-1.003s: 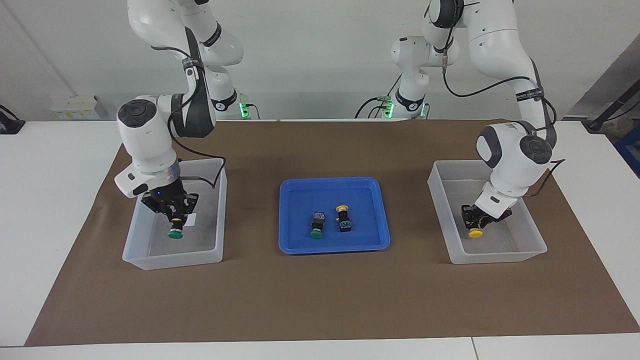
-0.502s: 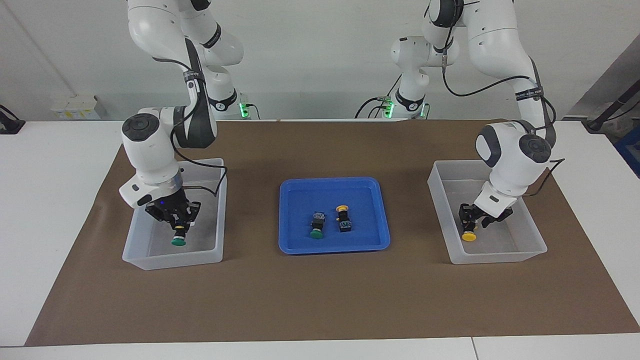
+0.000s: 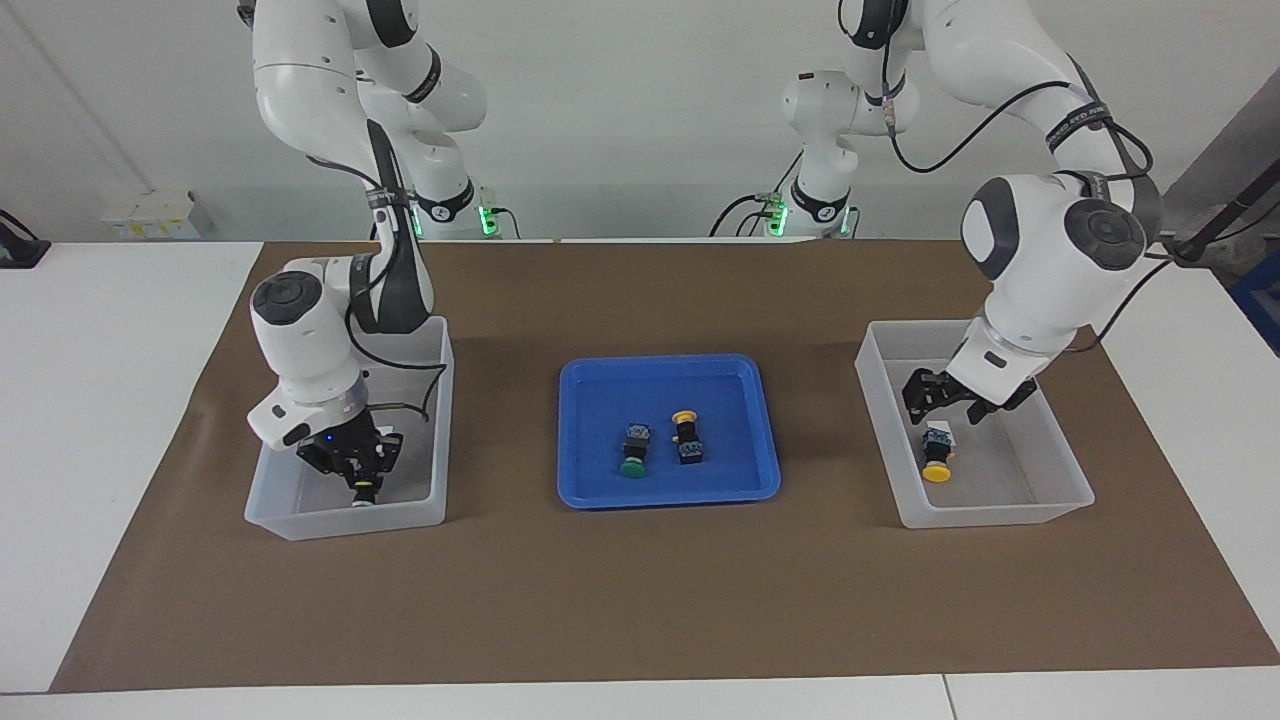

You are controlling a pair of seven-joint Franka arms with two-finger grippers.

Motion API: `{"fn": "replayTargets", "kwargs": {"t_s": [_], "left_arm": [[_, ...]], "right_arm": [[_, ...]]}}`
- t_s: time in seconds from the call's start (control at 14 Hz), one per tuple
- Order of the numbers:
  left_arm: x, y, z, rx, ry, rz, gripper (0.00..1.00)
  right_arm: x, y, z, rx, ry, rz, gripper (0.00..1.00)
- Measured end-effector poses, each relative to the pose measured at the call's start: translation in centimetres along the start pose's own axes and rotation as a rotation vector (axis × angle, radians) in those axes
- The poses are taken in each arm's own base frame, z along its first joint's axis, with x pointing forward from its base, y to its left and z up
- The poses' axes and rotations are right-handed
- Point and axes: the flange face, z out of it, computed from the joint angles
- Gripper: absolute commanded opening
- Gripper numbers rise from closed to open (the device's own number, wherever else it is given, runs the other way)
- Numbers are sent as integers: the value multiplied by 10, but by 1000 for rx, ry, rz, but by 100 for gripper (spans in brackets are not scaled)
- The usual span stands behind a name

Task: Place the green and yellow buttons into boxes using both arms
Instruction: 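Release the yellow button in the box while the right gripper releases the green button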

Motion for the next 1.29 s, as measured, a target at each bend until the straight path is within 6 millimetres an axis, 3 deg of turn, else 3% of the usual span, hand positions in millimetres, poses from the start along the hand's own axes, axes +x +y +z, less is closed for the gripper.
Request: {"fn": "replayTargets", "kwargs": {"t_s": [0.07,0.29,0.57,0.79,1.07,1.29], "left_arm": [[-2,6,-7,1,-13,2,83],[-6,5,-41,2,-34,1,85],[-11,1,-52,5,-60,-6,100],[-12,0,-59,5,-51,-7,100],[-16,5,-74,-1,-26,4,100],[-14,5,-78,-2,5,4,100]], "right_arm": [[0,0,0,0,0,0,52],[1,-1,-1,0,2,-1,86],[7,-3,-20,-1,35,-4,94],[9,-2,-42,-6,55,-4,98],[10,-5,-56,-7,71,-8,100],[10,-27,-76,42,64,12,100]]}}
